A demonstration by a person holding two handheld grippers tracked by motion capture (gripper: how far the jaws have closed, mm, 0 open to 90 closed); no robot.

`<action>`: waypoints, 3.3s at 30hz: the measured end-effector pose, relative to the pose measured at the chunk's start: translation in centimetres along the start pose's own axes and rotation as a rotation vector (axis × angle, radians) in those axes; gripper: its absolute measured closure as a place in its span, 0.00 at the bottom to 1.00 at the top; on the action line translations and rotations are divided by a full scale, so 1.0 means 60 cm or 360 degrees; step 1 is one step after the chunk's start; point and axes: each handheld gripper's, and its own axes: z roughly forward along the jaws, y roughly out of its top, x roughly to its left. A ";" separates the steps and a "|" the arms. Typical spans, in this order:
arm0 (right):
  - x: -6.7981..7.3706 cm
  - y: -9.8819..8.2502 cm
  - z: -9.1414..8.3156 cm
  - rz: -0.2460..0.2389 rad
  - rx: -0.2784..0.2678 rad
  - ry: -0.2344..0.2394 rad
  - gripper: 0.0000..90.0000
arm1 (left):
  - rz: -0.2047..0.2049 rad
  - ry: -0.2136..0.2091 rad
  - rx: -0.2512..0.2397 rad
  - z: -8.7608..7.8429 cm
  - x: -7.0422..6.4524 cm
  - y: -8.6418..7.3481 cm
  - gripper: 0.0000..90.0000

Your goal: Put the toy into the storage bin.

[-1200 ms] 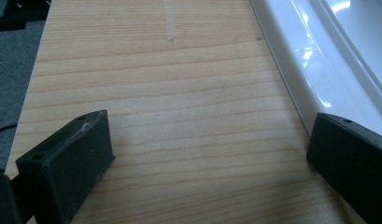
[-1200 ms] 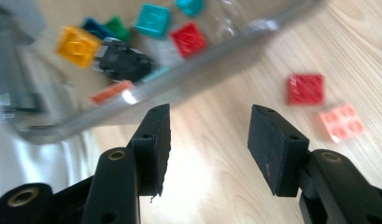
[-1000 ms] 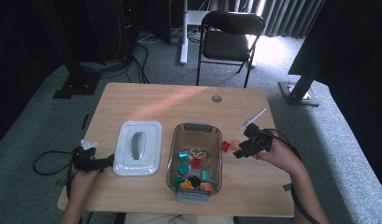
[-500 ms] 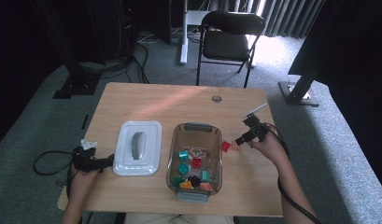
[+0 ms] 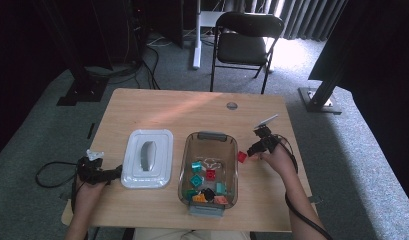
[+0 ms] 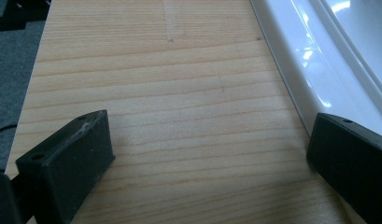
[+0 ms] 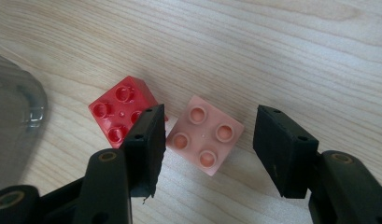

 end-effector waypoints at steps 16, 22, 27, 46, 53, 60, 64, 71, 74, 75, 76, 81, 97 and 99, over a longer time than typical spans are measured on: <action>0.013 -0.007 0.018 -0.0130 0.0067 -0.0067 0.64 | 0.0000 0.0001 -0.0001 0.000 0.000 0.000 0.01; 0.018 -0.007 0.007 -0.0162 0.0073 -0.0065 0.65 | 0.0000 0.0000 0.0000 0.000 0.000 0.000 0.01; 0.023 -0.010 -0.013 -0.0201 0.0050 -0.0044 0.65 | 0.0000 0.0000 0.0000 0.000 0.000 0.000 0.01; 0.068 -0.042 -0.122 -0.0423 -0.0061 0.0006 0.65 | -0.0002 0.0000 -0.0002 0.000 0.000 0.000 0.01; 0.109 -0.056 -0.172 -0.0589 -0.0135 0.0090 0.65 | -0.0002 0.0000 -0.0005 0.000 0.000 0.000 0.01; 0.151 -0.070 -0.215 -0.0759 -0.0206 0.0162 0.65 | -0.0001 -0.0001 0.0001 0.000 0.000 0.000 0.01; 0.197 -0.083 -0.246 -0.0934 -0.0237 0.0238 0.65 | -0.0001 -0.0001 0.0000 0.000 0.000 0.000 0.01; 0.251 -0.094 -0.250 -0.1150 -0.0191 0.0312 0.65 | 0.0000 0.0000 -0.0001 0.000 0.000 0.000 0.01; 0.267 -0.096 -0.242 -0.1222 -0.0156 0.0337 0.65 | 0.0000 0.0000 -0.0001 0.000 0.000 0.000 0.01; 0.271 -0.097 -0.240 -0.1236 -0.0148 0.0342 0.65 | -0.0002 0.0000 -0.0002 0.000 0.000 0.000 0.01; 0.276 -0.097 -0.238 -0.1250 -0.0140 0.0350 0.65 | -0.0002 0.0000 -0.0002 0.000 0.000 0.000 0.01; 0.297 -0.098 -0.218 -0.1309 -0.0079 0.0401 0.65 | 0.0000 0.0000 -0.0001 0.000 0.000 0.000 0.01; 0.347 -0.101 -0.137 -0.1445 0.0191 0.0452 0.65 | -0.0001 0.0000 -0.0001 0.000 0.000 0.000 0.01; 0.351 -0.101 -0.130 -0.1461 0.0228 0.0439 0.65 | -0.0001 0.0000 -0.0001 0.000 0.000 0.000 0.01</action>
